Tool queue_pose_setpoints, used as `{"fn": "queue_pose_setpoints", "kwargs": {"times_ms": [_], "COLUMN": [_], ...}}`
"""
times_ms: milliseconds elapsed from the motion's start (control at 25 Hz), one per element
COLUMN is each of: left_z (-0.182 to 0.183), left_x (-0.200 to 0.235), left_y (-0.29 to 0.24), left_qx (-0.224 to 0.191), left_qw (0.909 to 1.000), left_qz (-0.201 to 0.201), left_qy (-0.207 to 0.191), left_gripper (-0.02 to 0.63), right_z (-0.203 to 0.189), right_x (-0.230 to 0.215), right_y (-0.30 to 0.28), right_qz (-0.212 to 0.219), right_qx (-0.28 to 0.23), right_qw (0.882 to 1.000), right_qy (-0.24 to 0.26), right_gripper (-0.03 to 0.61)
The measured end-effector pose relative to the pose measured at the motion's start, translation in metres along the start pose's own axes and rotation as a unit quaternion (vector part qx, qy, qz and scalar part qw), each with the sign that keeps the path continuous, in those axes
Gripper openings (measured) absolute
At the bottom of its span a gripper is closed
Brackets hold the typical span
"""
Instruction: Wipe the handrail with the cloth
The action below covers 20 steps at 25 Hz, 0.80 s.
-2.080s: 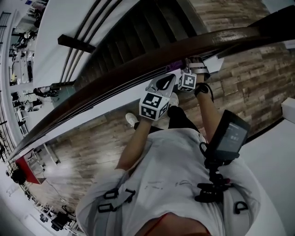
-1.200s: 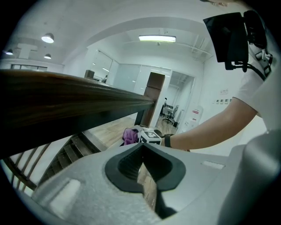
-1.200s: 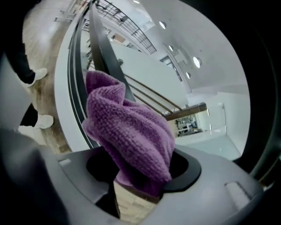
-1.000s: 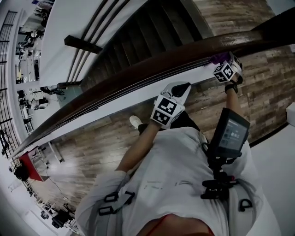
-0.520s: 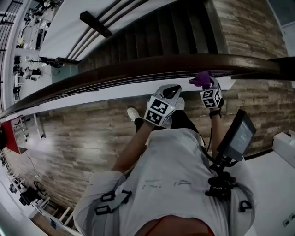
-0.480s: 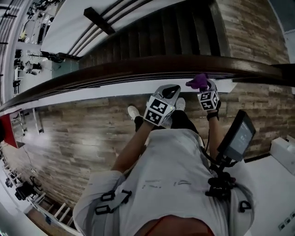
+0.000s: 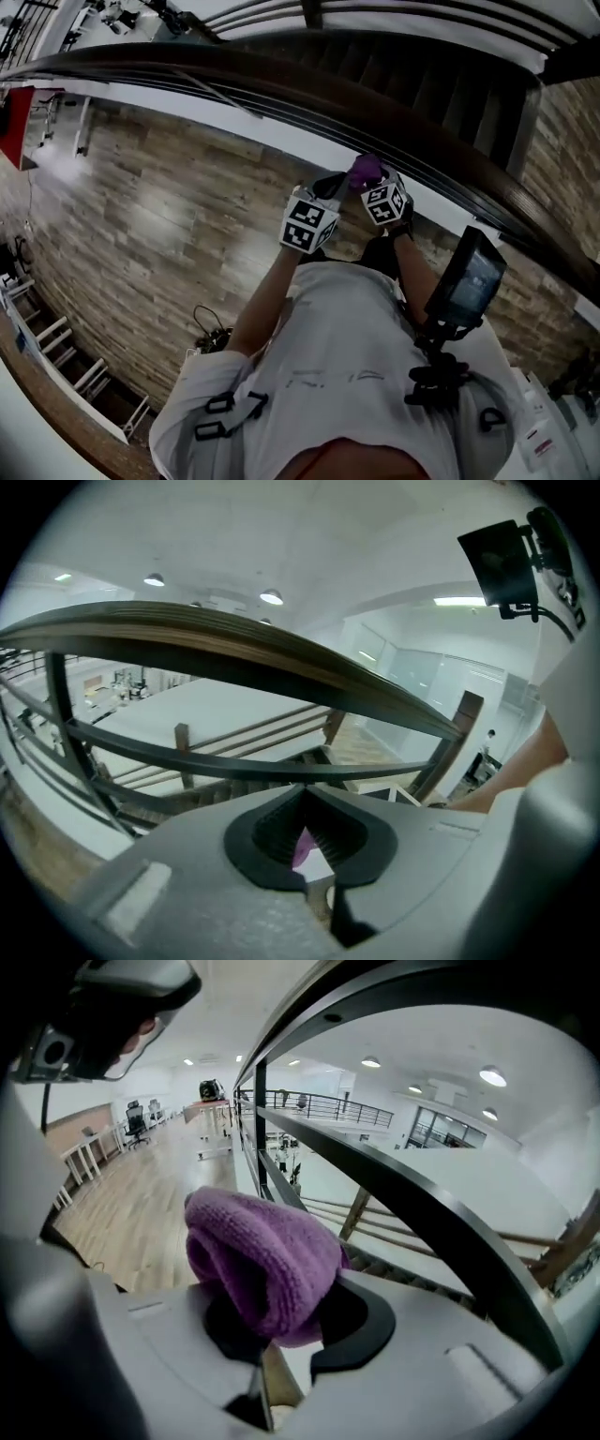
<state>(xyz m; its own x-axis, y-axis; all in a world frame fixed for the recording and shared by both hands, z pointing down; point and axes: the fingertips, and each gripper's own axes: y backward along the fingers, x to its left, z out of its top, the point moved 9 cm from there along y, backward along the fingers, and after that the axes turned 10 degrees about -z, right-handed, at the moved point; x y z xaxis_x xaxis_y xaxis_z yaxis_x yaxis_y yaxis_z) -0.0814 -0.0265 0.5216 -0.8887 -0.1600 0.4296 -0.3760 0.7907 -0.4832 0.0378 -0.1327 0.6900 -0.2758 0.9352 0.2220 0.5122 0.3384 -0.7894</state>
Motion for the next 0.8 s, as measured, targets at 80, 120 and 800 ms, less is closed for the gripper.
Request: {"fn": "queue_pose_setpoints", "kwargs": {"times_ms": [80, 120, 800], "left_z": [-0.01, -0.015, -0.087], "left_x": [0.036, 0.052, 0.206], "left_y": [0.033, 0.049, 0.213], "left_qx": [-0.017, -0.026, -0.122], "left_qw": [0.9986, 0.9969, 0.9547], "left_qz": [0.043, 0.063, 0.226], "left_qy": [0.026, 0.039, 0.151], "left_gripper": [0.0, 0.0, 0.0], "right_z": [0.039, 0.058, 0.304], "right_x": [0.021, 0.033, 0.215], "right_y": [-0.031, -0.046, -0.248], "right_qz": [-0.008, -0.013, -0.066], "right_qx": [-0.007, -0.014, -0.115], "right_qw": [0.999, 0.999, 0.954], "right_qy": [0.031, 0.047, 0.271], "right_gripper": [0.067, 0.066, 0.066]}}
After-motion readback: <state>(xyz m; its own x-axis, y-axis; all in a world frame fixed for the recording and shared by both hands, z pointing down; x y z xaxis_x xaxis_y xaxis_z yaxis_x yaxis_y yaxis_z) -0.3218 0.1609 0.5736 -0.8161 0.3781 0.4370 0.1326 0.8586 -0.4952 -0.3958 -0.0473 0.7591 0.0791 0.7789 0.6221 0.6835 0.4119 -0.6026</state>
